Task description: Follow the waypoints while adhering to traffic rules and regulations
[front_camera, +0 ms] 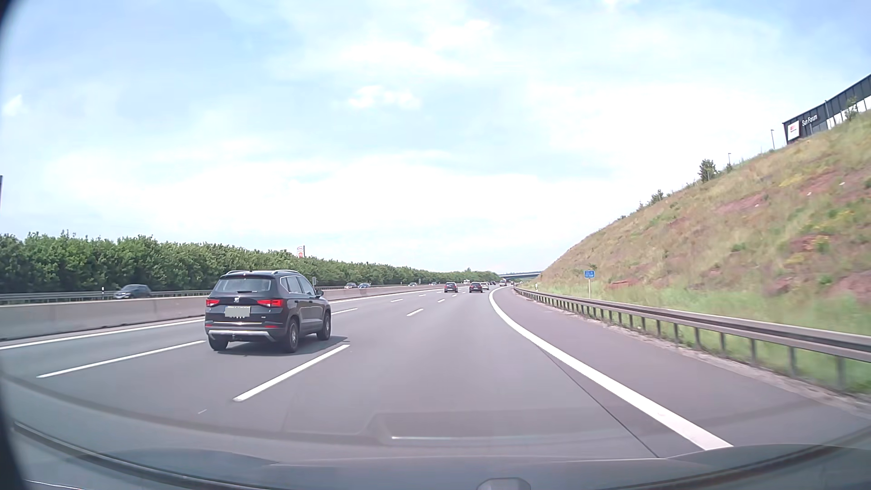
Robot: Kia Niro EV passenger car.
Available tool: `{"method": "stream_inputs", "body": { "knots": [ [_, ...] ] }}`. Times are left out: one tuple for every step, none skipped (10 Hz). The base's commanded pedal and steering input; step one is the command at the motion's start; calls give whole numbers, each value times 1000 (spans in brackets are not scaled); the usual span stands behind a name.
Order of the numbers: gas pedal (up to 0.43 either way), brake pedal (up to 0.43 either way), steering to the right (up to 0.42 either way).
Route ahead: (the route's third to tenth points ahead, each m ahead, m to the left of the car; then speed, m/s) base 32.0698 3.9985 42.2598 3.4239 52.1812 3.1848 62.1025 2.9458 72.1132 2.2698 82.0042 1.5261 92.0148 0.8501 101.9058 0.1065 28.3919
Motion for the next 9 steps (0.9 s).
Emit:
{"method": "stream_inputs", "body": {
  "knots": [
    [339, 0, 6],
    [339, 0, 6],
    [339, 0, 6],
    [339, 0, 6],
    [339, 0, 6],
    [339, 0, 6],
    [339, 0, 5],
    [339, 0, 5],
    [339, 0, 6]
  ]
}}
